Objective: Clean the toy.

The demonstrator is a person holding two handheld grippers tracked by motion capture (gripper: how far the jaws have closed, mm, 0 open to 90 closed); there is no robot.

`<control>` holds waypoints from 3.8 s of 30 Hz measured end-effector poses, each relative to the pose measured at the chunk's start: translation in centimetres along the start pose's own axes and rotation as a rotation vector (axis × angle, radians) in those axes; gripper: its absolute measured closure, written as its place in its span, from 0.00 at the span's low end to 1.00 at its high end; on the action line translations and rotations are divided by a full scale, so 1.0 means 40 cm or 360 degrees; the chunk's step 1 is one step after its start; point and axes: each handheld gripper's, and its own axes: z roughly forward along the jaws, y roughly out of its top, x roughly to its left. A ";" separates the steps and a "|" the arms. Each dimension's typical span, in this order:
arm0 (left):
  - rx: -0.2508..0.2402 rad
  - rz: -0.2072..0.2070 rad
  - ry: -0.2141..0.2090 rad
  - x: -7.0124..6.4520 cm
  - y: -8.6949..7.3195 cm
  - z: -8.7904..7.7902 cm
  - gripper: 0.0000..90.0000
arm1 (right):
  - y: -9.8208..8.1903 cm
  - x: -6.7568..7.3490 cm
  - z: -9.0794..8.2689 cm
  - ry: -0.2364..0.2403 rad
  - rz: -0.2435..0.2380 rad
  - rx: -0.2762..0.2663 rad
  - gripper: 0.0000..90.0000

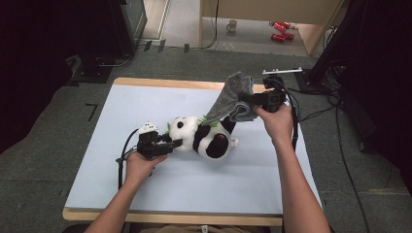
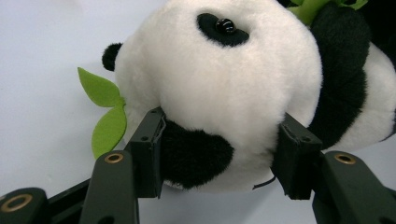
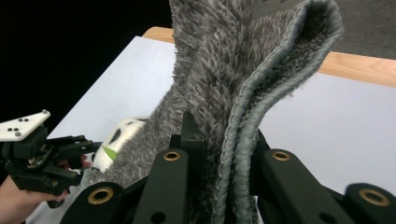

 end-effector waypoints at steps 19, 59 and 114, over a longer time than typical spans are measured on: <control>0.0017 0.0020 0.0006 0.000 -0.003 -0.001 0.49 | -0.082 -0.142 -0.104 -0.0105 0.0206 -0.0169 0.87; 0.0008 0.0022 0.0009 -0.004 -0.006 -0.001 0.48 | -0.212 -0.079 0.127 -0.0030 0.0004 0.0182 0.86; 0.0073 -0.0008 -0.0027 0.011 0.005 -0.002 0.48 | -0.226 -0.148 0.106 -0.0167 0.0055 0.0301 0.86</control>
